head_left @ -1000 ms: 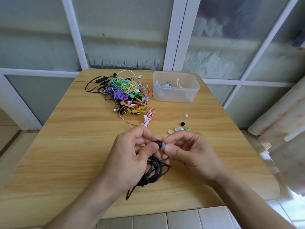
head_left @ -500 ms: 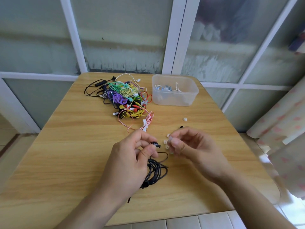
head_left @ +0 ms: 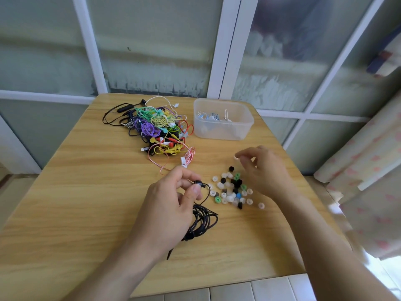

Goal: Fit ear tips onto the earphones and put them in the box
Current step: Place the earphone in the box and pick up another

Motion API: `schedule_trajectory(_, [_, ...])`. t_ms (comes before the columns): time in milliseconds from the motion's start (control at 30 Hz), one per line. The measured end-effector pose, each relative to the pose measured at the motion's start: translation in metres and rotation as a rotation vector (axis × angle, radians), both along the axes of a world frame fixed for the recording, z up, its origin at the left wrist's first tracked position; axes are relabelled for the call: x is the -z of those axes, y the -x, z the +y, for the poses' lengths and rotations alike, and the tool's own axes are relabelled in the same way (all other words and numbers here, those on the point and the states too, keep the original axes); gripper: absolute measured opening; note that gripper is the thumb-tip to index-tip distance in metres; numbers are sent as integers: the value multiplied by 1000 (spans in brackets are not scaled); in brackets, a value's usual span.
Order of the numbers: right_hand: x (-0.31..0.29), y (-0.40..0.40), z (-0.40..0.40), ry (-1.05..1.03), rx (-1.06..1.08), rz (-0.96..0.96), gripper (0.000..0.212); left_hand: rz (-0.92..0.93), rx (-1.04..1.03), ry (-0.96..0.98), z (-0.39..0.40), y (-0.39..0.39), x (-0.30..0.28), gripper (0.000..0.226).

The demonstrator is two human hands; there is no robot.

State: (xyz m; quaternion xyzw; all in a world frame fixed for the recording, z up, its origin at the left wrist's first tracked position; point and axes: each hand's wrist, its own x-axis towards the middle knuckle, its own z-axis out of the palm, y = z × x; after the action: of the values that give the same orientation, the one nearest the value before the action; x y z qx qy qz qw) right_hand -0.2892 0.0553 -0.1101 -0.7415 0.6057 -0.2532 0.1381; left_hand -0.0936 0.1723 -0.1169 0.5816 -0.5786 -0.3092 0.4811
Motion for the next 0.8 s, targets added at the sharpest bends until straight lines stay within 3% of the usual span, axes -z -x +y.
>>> schedule_trajectory(133, [7, -11, -6, -118, -8, 31, 10, 4, 13, -5, -1, -1, 1, 16])
schedule_trajectory(333, [7, -13, -6, -63, 88, -104, 10, 5, 10, 19, 0, -2, 1, 15])
schedule_trajectory(433, [-8, -18, 12, 13, 89, -359, 7, 29, -8, 46, 0, -2, 1, 16])
schedule_trajectory(567, [-23, -34, 63, -200, -108, -883, 14, 48, -31, 103, 2, -2, -1, 16])
schedule_trajectory(800, [-20, -41, 91, -322, -249, -1087, 19, -204, -59, 274, 7, -6, 3, 17])
